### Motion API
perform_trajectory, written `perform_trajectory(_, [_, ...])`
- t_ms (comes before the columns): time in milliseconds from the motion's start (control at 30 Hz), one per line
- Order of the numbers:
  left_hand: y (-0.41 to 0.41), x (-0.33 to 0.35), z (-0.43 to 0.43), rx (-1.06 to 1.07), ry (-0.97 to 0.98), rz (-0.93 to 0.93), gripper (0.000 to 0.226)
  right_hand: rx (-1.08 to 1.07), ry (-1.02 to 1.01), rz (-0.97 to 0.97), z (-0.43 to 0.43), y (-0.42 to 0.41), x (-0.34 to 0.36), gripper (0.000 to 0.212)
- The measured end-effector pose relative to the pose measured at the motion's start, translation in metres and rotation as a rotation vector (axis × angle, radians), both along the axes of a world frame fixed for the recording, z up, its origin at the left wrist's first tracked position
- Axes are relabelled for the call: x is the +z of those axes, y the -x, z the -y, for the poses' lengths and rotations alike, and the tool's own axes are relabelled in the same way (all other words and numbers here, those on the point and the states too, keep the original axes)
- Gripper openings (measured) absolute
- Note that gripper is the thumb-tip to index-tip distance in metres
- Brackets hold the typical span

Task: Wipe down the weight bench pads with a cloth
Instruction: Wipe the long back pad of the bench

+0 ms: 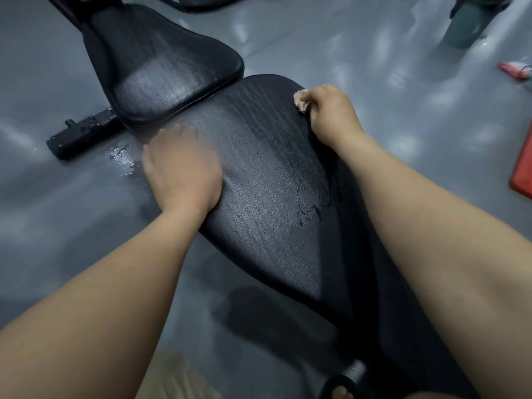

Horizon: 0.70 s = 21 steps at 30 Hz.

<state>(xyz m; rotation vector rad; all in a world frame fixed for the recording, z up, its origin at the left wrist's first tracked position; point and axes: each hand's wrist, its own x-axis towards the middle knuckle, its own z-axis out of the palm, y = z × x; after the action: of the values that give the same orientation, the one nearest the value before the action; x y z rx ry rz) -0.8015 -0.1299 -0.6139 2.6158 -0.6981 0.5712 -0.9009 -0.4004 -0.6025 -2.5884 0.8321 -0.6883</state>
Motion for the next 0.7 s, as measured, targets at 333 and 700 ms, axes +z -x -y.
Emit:
perform_trajectory(333, [0.002, 0.000, 0.000, -0.015, 0.005, -0.031, 0.048, -0.244, -0.116, -0.039, 0.005, 0.107, -0.026, 0.022])
perform_trajectory(700, [0.002, 0.002, 0.001, -0.007, -0.008, -0.031, 0.049, -0.075, -0.027, -0.022, -0.019, 0.084, -0.018, 0.020])
